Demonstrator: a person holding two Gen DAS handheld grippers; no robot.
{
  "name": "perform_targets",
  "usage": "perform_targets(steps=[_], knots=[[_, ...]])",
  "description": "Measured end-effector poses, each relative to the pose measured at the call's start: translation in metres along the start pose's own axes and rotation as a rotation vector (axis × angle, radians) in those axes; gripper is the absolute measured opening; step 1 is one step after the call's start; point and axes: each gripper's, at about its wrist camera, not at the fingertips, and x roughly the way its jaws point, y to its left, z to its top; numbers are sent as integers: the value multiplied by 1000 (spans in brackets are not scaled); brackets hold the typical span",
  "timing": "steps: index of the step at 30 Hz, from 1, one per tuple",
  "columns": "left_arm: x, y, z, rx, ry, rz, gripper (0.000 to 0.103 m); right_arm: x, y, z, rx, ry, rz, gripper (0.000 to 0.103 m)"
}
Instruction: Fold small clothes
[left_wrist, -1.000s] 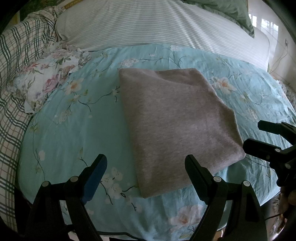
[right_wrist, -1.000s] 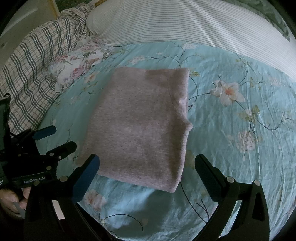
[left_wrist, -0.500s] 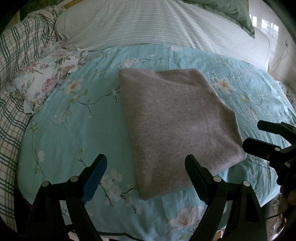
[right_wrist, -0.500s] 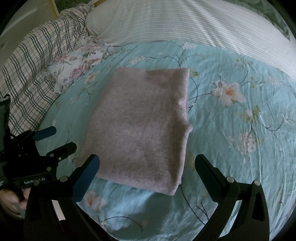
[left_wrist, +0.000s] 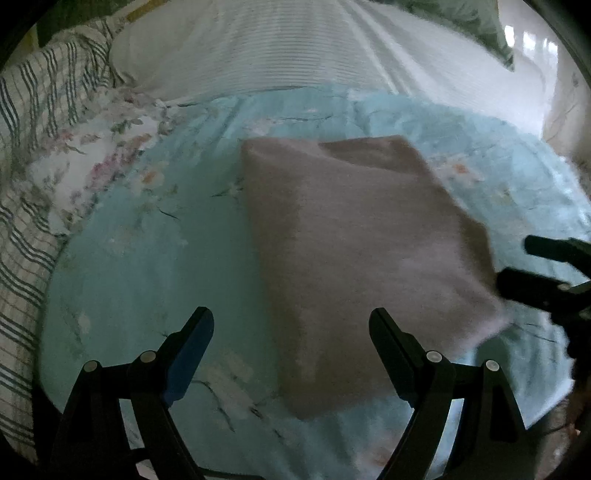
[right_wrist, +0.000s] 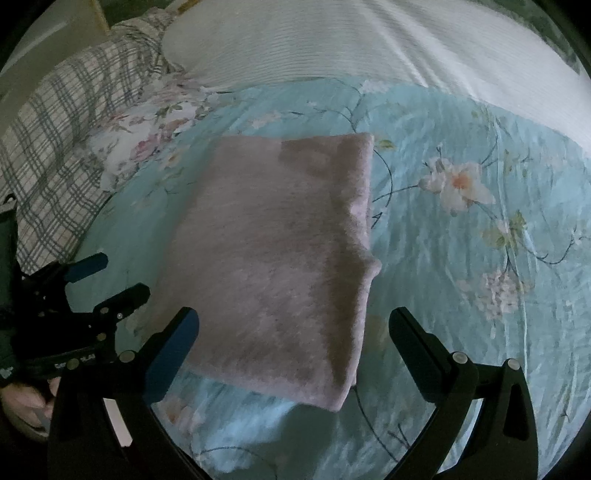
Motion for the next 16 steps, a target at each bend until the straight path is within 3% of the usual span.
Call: perform_targets(steps=[16], knots=[[20,14,11,-39,16,-16,87,18,-10,13,12,9,-4,102]])
